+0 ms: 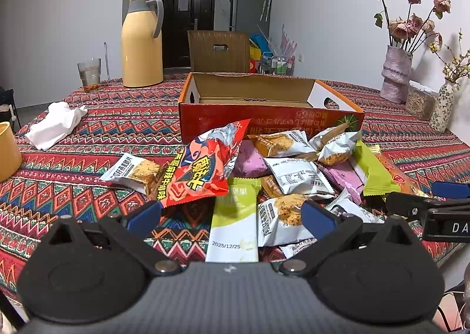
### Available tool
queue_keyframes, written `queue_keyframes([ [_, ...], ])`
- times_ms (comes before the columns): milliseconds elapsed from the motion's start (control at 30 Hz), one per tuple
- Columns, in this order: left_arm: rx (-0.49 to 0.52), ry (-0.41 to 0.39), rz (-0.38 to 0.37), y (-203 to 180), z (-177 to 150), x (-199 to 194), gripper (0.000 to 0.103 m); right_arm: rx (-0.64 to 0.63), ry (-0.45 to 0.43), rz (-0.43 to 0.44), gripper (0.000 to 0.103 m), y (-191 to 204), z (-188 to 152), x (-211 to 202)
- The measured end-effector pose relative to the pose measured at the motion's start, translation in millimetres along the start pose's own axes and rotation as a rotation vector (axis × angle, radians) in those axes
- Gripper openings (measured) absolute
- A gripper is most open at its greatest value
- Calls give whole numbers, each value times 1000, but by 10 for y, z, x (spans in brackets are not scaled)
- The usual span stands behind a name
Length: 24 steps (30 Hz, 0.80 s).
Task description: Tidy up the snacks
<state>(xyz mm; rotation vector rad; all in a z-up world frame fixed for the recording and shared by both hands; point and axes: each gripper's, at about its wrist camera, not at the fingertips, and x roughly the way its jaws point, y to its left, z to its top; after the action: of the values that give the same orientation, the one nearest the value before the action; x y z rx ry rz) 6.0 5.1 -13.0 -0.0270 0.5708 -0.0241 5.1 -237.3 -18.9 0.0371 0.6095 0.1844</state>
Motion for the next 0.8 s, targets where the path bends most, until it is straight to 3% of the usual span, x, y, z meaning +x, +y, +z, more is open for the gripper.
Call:
queue_keyframes([
  [800, 6, 2, 1, 3, 4, 17, 103, -1, 10, 2, 103, -13, -7, 45],
])
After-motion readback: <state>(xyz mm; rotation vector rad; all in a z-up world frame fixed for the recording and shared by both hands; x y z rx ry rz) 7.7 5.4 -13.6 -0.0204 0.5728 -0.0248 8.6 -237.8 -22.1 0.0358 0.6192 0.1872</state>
